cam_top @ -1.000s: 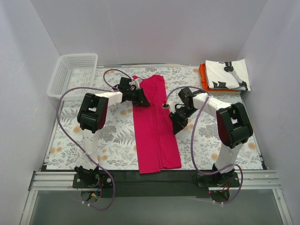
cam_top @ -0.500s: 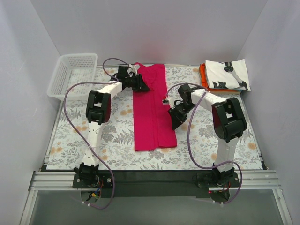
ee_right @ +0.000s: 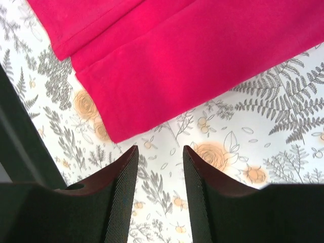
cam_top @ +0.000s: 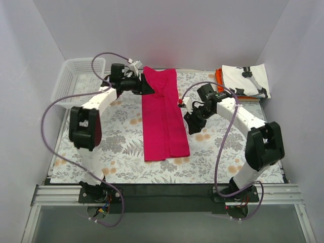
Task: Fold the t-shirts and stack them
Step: Fold the tshirt
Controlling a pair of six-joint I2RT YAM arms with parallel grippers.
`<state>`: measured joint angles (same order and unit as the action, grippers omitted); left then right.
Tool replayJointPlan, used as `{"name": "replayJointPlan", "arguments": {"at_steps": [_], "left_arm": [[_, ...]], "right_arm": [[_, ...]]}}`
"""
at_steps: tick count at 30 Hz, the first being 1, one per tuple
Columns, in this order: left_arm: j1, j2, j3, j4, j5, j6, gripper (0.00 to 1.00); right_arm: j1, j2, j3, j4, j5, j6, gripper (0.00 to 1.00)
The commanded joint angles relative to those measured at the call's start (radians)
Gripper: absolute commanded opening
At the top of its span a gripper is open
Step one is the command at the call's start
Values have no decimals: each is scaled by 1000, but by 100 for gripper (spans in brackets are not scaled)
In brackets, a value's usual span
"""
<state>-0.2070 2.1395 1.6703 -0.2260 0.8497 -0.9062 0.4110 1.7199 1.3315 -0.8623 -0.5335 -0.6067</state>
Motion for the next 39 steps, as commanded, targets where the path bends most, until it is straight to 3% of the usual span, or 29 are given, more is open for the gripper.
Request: {"name": "replayJointPlan", "arguments": {"at_steps": [1, 3, 4, 5, 11, 18, 23, 28, 36, 39], "left_arm": [[-8, -416, -241, 43, -1, 193, 43], [-18, -548, -369, 37, -21, 297, 41], [-25, -606, -505, 36, -26, 328, 40], [-31, -716, -561, 7, -31, 402, 40], [-129, -1042, -904, -91, -84, 590, 39], [-238, -1234, -1193, -73, -188, 851, 39], [-320, -1273, -1258, 3, -224, 902, 40], [-405, -1196, -1288, 83, -279, 902, 40], [-479, -1119, -1325, 183, -314, 960, 41], [-525, -1086, -1351, 209, -353, 983, 42]], "right_arm": [[72, -135, -81, 0, 94, -88, 39], [123, -190, -184, 43, 154, -128, 36], [176, -245, -228, 98, 203, -140, 36], [205, -275, -301, 129, 225, -152, 36], [360, -404, -482, 314, 303, -186, 37], [430, -431, -618, 505, 334, -191, 41], [474, -436, -687, 592, 345, -200, 38], [486, -395, -716, 651, 354, -219, 36], [486, -355, -755, 675, 346, -211, 21], [486, -341, -761, 680, 351, -206, 10]]}}
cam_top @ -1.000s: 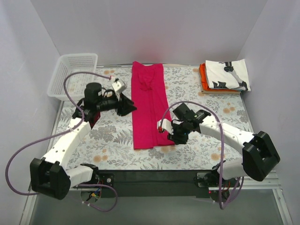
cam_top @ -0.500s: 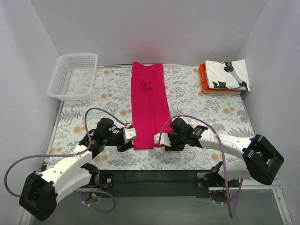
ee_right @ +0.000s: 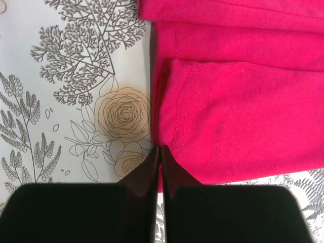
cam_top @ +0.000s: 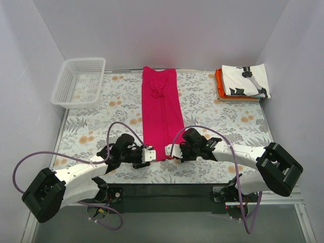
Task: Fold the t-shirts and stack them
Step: Fold the tshirt
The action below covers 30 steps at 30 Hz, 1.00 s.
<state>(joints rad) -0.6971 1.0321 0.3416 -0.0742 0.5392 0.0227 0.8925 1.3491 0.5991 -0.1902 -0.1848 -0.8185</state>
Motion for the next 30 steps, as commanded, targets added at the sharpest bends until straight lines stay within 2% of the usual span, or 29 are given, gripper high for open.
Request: {"name": "replayJointPlan", "arguments": {"at_steps": [1, 2, 10, 13, 14, 15, 18, 24, 30], "left_arm": [[-47, 37, -26, 68, -85, 52, 42], [-64, 52, -26, 106, -105, 46, 42], [-88, 198, -42, 191, -203, 40, 38], [-90, 203, -50, 180, -209, 46, 30], [-91, 206, -46, 159, -211, 49, 25], [-91, 204, -39, 143, -214, 54, 13], [-91, 183, -7, 50, -179, 63, 0], [-111, 48, 22, -71, -97, 49, 0], [-125, -24, 74, -168, -53, -56, 0]], "right_arm": [[5, 36, -28, 8, 4, 7, 4], [5, 38, -28, 8, 4, 10, 1], [5, 48, -19, -17, 10, 5, 1], [5, 56, -7, -47, 4, -4, 1], [5, 56, 1, -54, 2, -2, 1], [5, 55, 5, -61, -1, -2, 1], [5, 47, 33, -100, -13, 7, 1], [43, -31, 64, -169, -25, 59, 1], [100, -139, 73, -218, -25, 131, 1]]}}
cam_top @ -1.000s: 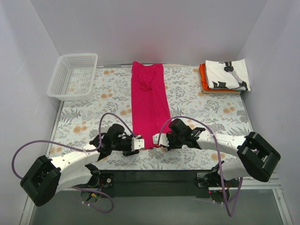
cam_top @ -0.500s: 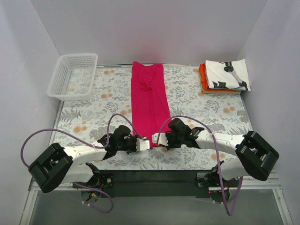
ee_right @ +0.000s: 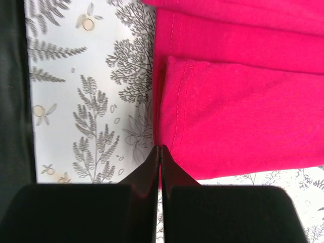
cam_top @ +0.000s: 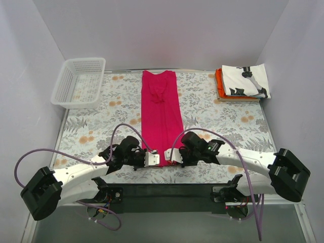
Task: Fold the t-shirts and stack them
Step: Fold the tshirt
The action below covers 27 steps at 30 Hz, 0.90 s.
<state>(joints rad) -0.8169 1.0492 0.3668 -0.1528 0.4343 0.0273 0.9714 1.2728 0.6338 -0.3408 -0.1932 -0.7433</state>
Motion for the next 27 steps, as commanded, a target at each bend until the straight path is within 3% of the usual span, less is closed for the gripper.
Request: {"name": "replayJointPlan", "arguments": {"at_steps": [1, 10, 14, 20, 27], "left_arm": [[-5, -67, 52, -93, 50, -69, 0], [19, -130, 98, -71, -8, -87, 0], [123, -89, 139, -12, 24, -52, 0], [317, 109, 260, 103, 115, 22, 0], [429, 371, 405, 285, 156, 65, 0]], "right_arm": [[21, -73, 40, -70, -5, 61, 1], [-2, -76, 138, -103, 100, -20, 1], [-82, -33, 208, -83, 83, -74, 1], [-206, 91, 365, -69, 37, -168, 1], [-341, 350, 585, -14, -12, -241, 1]]}}
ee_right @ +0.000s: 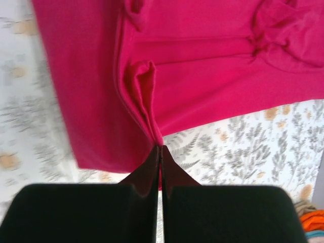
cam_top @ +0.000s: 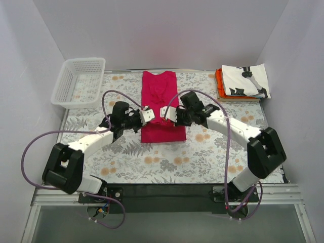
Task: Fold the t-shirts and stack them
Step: Fold the tshirt
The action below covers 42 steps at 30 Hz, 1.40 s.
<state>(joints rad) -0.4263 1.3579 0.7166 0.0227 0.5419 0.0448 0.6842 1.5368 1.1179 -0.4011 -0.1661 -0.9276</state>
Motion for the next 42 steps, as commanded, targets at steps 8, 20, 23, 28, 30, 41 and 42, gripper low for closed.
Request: {"name": "replayJointPlan", "arguments": {"at_steps": [8, 20, 23, 28, 30, 41, 42], "left_arm": [[118, 334, 269, 160, 78, 93, 0], [138, 532, 386, 217, 46, 99, 0], [142, 553, 406, 212, 35, 99, 0], [147, 572, 426, 209, 20, 107, 0], [149, 590, 435, 207, 0, 99, 5], [165, 505, 501, 158, -4, -37, 41], [170, 485, 507, 136, 10, -68, 41]], "right_arm": [[-141, 331, 353, 53, -79, -103, 1], [-173, 536, 507, 74, -110, -102, 1], [-176, 551, 511, 84, -107, -102, 1], [-176, 563, 522, 103, -99, -88, 1], [-179, 575, 533, 111, -84, -83, 1], [-199, 464, 511, 119, -72, -17, 41], [-202, 438, 498, 101, -84, -17, 40]]}}
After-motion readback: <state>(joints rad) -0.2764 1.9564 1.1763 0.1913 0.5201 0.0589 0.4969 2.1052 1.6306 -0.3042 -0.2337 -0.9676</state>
